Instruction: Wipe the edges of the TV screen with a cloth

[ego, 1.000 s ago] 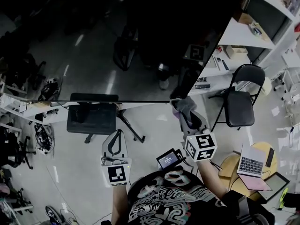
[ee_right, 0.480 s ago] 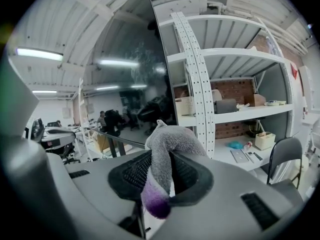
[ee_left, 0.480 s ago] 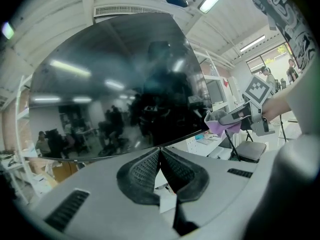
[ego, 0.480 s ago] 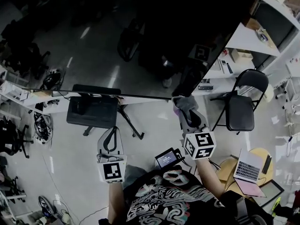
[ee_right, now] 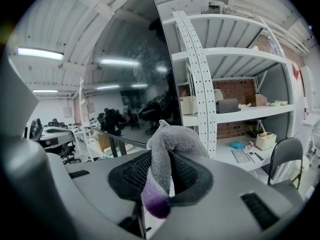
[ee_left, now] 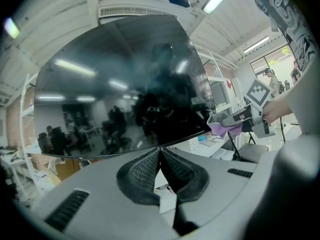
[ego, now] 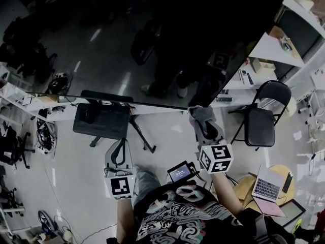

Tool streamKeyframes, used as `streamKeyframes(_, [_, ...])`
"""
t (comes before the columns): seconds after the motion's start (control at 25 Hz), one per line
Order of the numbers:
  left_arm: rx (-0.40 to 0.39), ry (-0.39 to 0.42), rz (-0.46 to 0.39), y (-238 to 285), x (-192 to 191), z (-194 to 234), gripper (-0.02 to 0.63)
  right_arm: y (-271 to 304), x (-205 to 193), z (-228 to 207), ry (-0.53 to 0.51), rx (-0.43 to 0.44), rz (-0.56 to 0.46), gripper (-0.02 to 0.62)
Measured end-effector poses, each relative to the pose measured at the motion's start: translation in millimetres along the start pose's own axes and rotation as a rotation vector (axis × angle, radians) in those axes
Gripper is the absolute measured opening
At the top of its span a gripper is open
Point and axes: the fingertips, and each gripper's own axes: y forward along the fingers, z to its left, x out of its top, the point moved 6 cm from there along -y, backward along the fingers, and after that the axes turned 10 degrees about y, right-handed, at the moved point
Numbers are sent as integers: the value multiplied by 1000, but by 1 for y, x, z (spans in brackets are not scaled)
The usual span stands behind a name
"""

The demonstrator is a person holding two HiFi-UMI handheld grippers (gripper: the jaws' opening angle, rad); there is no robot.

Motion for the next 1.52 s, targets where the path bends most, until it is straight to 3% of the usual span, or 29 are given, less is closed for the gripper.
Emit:
streamKeyframes(0.32, [45,-51,-42,1,-2,11,17,8,1,11,-7,15,6,115])
streamKeyframes(0.52, [28,-4,21,-6,-10,19,17,15,1,22,-15,36,13,114])
streamKeyframes(1.08, [60,-33,-2,-10,-16,39,17,31,0,48,-24,75,20,112])
streamKeyframes(1.2, [56,-15,24,-12,-19,48,17,37,1,55,-25,78,24,112])
streamKeyframes(1.36, [85,-58,-12,-14,-21,58,17,42,1,62,-25,78,27,112])
streamKeyframes(1.52, [68,-19,35,-20,-26,63,17,45,1,68,-31,83,30,112])
